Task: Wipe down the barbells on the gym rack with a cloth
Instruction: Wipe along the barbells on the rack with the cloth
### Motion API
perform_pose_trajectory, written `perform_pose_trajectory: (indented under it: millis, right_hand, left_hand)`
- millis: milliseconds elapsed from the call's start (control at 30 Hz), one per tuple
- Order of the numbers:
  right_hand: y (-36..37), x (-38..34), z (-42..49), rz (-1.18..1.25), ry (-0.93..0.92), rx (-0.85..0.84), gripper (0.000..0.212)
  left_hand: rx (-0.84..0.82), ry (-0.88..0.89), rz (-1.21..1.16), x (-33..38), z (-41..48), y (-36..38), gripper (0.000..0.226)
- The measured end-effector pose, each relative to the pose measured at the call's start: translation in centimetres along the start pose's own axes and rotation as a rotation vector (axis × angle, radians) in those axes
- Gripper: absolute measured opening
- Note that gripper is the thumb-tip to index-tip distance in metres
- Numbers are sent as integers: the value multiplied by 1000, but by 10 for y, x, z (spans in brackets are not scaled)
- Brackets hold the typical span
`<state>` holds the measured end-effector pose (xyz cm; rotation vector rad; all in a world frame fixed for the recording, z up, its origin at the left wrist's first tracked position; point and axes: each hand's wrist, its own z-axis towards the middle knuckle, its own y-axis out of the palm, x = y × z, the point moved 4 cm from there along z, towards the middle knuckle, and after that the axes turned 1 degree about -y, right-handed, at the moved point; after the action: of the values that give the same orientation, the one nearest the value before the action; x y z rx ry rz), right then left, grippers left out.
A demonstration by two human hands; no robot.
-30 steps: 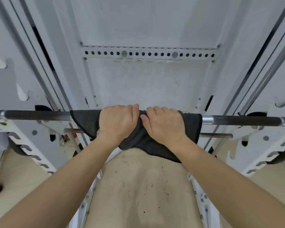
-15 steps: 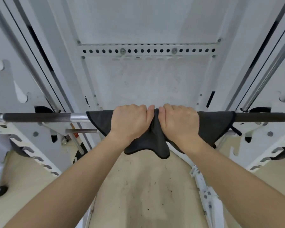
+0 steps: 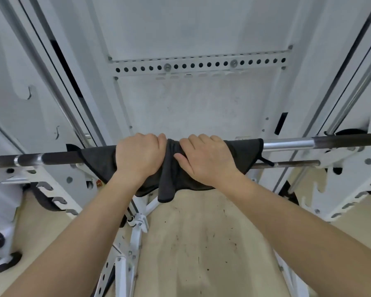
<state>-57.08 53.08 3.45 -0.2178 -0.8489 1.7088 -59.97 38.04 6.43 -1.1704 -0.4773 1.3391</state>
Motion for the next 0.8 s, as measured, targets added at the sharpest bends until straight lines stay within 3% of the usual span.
perform_pose_trajectory:
  millis: [167,333,433,467,567,667,733,800]
  right_hand:
    - [-18,94,-55,-163,-44,-40,33]
    - [-37,184,-99,-155,-22,-303,32]
    - [-51,207,-99,-97,43,-453,29]
    - [-53,210,-96,-79,59,-512,27]
    - [-54,215,-83,101,155,-682,24]
    - [-48,215,-73,269,234,-877,21]
    - [-44,201,-66,304,249,-903,18]
    - [-38,169,-52,265,211,-811,19]
  left_hand:
    - [-127,58,-244,46,32,-8,30]
    - [19,191,-196,168,54,-34,15]
    - [143,103,-251,220,60,-48,63]
    - [170,85,-267,228,60,-47,69]
    - [292,178,-311,224,54,-43,60]
    - [287,282,-221,194,42,-34,54]
    - [254,238,-154,158,35,-23,48]
    - [250,197,-118,118,27,-11,45]
